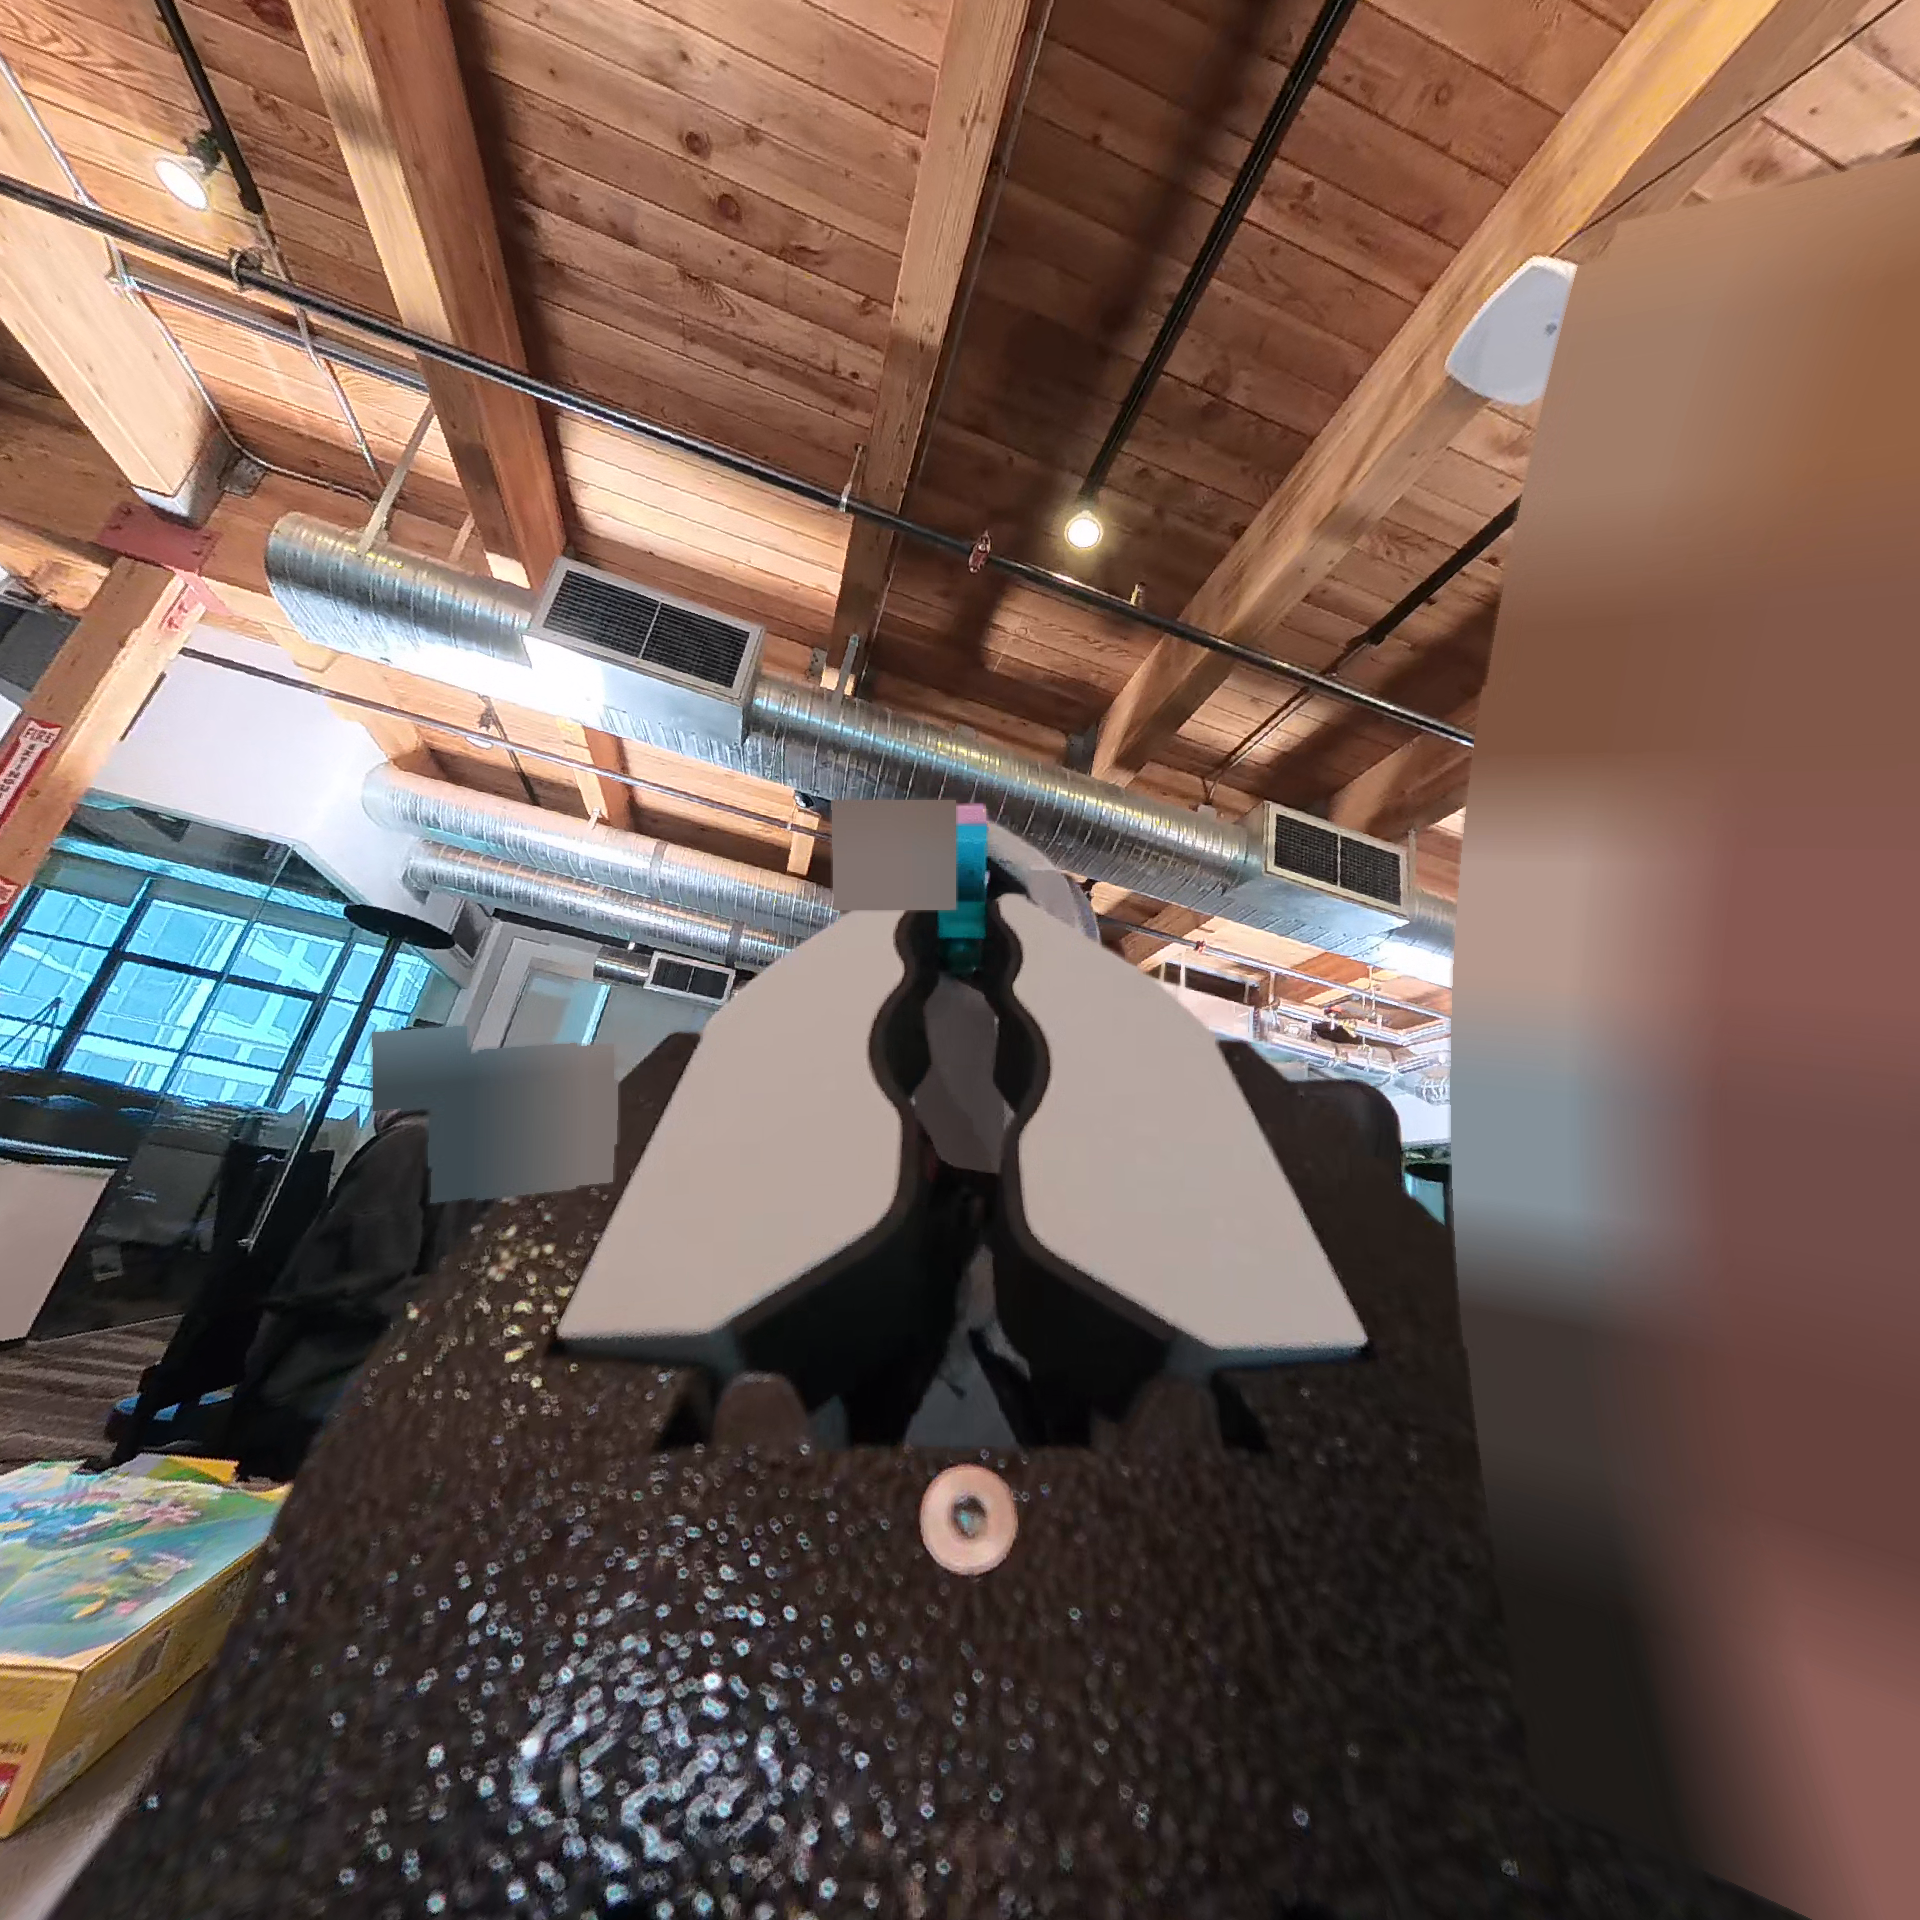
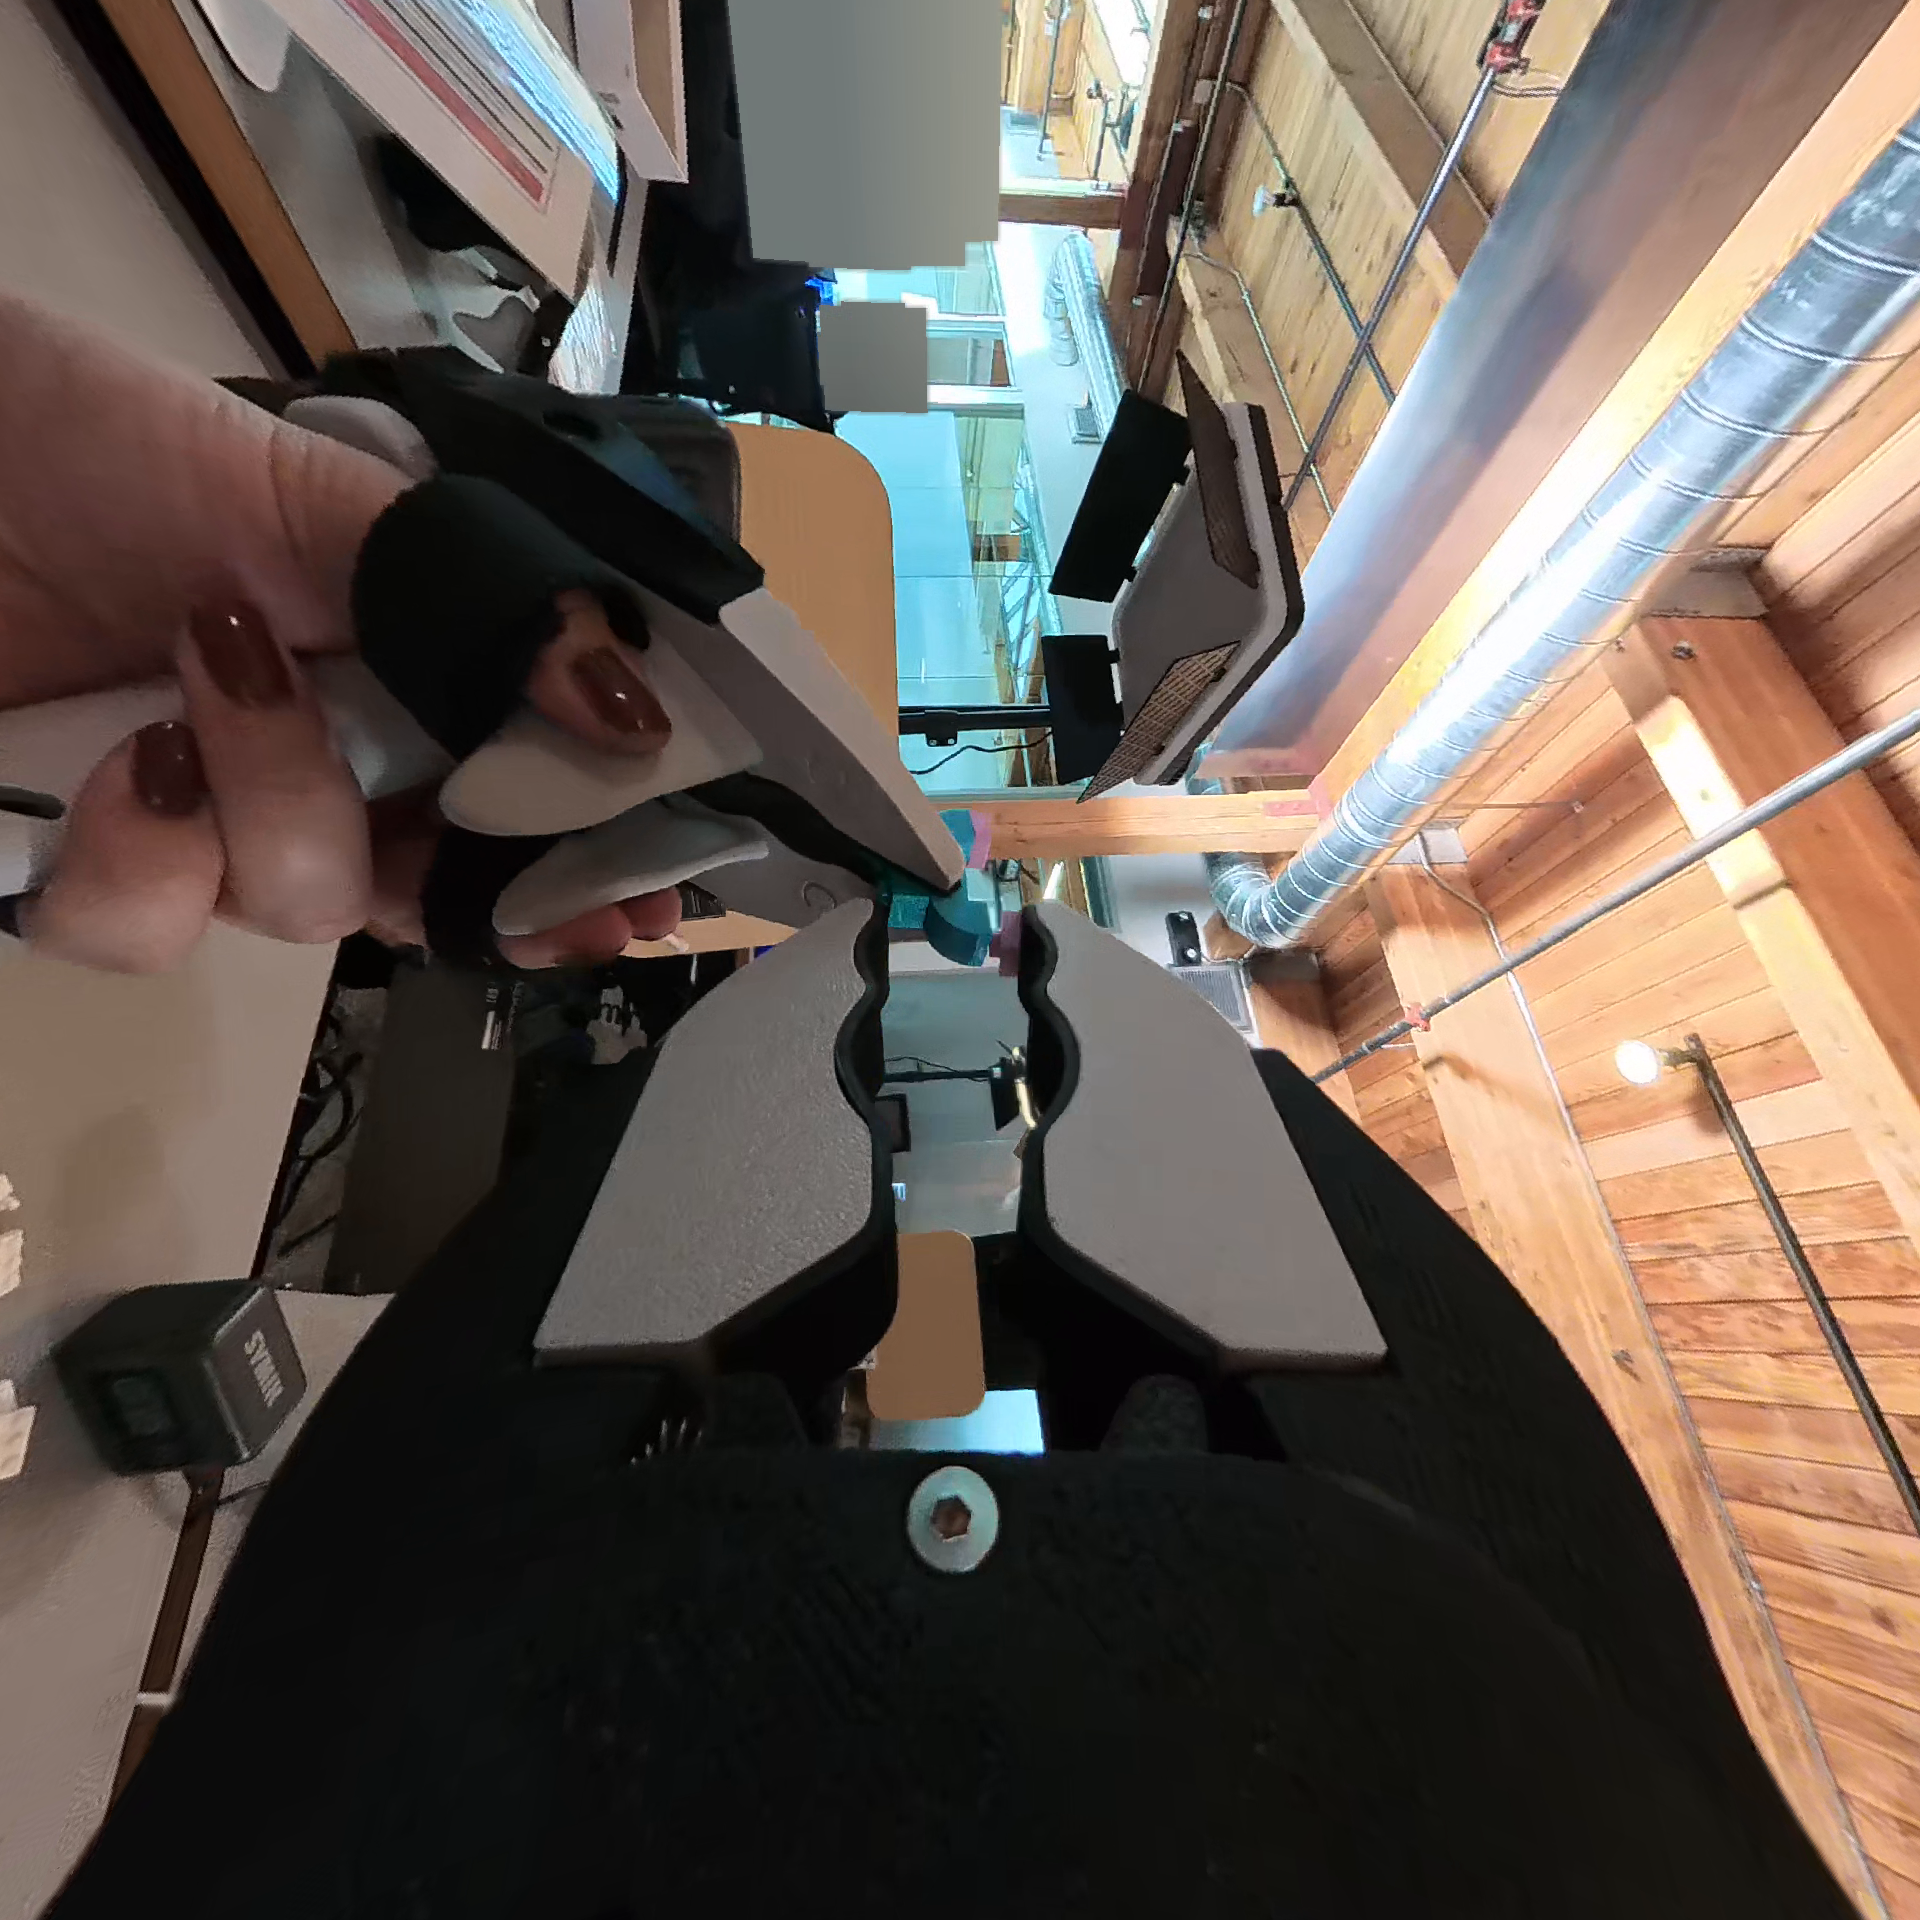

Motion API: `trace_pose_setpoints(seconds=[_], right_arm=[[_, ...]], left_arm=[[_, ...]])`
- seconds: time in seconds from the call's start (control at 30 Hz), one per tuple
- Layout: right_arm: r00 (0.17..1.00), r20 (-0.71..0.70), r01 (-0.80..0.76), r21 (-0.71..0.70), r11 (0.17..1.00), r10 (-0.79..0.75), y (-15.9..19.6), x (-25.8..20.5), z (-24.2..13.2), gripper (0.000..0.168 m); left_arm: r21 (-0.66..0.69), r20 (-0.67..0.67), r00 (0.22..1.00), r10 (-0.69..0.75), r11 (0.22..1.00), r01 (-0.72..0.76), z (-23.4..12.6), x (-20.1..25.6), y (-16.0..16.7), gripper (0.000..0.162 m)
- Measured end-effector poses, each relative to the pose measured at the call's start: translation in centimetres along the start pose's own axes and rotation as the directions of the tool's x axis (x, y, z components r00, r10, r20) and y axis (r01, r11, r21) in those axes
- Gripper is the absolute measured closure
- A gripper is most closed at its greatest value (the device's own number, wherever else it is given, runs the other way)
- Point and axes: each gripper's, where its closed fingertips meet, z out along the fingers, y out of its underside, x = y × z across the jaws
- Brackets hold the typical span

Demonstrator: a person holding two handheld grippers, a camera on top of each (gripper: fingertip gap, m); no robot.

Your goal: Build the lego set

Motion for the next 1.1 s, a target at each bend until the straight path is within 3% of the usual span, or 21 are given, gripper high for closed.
trace_pose_setpoints(seconds=[0.43, 0.8, 1.1], right_arm=[[0.999, 0.022, -0.037, -0.015, 0.999, 0.037, 0.25, -0.18, 0.00, 0.148], [0.995, -0.060, 0.079, -0.055, 0.995, -0.083, 0.27, -0.12, 0.20, 0.149], [0.995, -0.091, -0.042, -0.061, 0.997, 0.036, 0.37, -0.37, 0.42, 0.147]], left_arm=[[0.027, 0.009, 1.000, 0.000, 1.000, -0.001, 0.11, -0.12, 0.06, 0.154], [0.102, -0.003, 1.000, -0.009, 0.995, 0.009, -0.07, -0.12, -0.35, 0.155], [0.176, -0.020, 0.997, -0.079, 0.981, 0.081, -0.32, -0.46, -0.59, 0.155]])
